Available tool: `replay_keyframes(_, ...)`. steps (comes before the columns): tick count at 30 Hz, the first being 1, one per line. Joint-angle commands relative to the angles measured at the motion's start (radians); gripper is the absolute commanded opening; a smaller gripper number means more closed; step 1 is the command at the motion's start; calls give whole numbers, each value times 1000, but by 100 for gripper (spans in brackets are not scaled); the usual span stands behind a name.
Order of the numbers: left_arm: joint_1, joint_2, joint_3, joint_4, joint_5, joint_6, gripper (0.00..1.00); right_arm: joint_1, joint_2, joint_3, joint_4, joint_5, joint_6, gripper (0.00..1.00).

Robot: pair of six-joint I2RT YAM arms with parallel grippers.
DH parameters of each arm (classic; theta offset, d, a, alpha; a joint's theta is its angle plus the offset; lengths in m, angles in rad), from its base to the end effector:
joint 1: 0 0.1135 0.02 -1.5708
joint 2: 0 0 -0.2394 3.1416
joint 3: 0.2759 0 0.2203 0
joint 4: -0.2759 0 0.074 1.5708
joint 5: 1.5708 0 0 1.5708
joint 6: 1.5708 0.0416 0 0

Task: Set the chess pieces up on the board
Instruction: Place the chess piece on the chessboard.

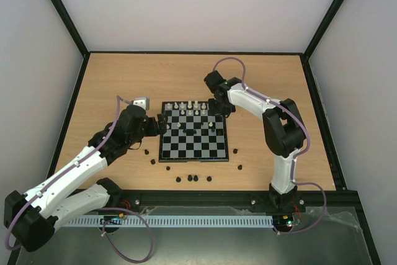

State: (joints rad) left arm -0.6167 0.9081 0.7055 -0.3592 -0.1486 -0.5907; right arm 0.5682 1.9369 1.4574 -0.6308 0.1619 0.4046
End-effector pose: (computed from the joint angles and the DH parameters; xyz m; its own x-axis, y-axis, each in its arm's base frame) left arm 0.1584 -0.1048 0.2570 -0.6226 -0.2338 -0.7468 0.1481 0.9019 -0.4058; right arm 0.3176 0.1948 0.1894 -0.8794 -0.1005 -0.4654 -0.1354 0.9899 0.0422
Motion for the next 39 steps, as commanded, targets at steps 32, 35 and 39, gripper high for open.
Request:
replay_keyframes(32,6,-17,-17,-12,16,13,99,-33,115,98,-68,2,-9,4)
replay_keyframes(35,7,-18,-17,-10,17,14,99,-36,120,102,-66,6,-7,4)
replay_keyframes(39,7,-18,-17,-10,17,15,100,-39,125,102,-62,4,-7,4)
